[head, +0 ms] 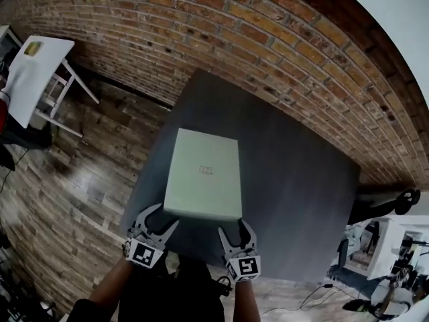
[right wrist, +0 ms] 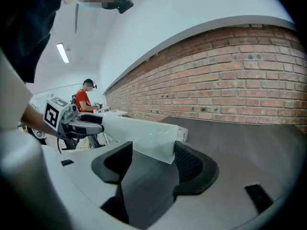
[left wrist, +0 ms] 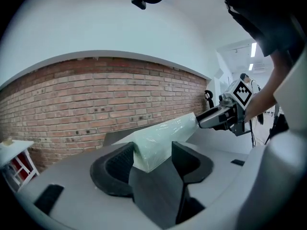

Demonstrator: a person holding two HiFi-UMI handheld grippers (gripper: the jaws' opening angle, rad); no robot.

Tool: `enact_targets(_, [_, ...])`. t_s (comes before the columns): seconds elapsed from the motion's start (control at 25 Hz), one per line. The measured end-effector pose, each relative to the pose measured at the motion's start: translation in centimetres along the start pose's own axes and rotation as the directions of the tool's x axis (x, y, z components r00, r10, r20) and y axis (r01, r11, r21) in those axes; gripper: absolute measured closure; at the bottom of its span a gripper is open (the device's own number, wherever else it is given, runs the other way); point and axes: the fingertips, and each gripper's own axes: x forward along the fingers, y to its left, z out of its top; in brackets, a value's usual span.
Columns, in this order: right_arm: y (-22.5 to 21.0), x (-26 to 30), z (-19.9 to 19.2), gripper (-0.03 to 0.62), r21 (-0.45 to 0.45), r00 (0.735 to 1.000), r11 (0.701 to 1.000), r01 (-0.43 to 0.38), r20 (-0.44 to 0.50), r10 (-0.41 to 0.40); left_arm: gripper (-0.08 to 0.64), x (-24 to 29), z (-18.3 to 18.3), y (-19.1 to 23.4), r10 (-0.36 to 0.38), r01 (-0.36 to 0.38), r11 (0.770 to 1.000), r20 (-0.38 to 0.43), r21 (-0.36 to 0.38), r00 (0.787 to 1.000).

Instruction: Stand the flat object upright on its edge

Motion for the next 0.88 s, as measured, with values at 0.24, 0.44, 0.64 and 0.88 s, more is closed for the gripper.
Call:
enact_targets(0.24, [1.2,-1.9,3.1,0.321,0.008,0.998,1.0,0.018,0.057,-0.018,0.321,-1.8,3.1,0.2,0.012,-0.012,1.0,0.056,0.001,0.998])
enact_targets(0.44, [1.7,-3.7,4.3,0.321,0.005,0.997,1.0,0.006,0.074,-0.006,0.319,-2.9,4.3,-0.5,-0.029,0.029,1.0,0.055,-0.008,0.998])
enact_targets(0.64, [1.9,-4.9,5.9,0.321,-0.013,0.994,1.0,0.01,0.112,-0.009,0.301,-3.6,4.8,-1.2,-0.092,0.093,0.995,0.068,-0.017,0.993])
enact_targets(0.88, [2.3,-5.7,7.7,0.321,-0.054,0.989,0.998,0.025,0.15,-0.017,0.296,-4.2,6.3,-0.9,-0.097,0.099,0.995,0.094,-0.019,0.991])
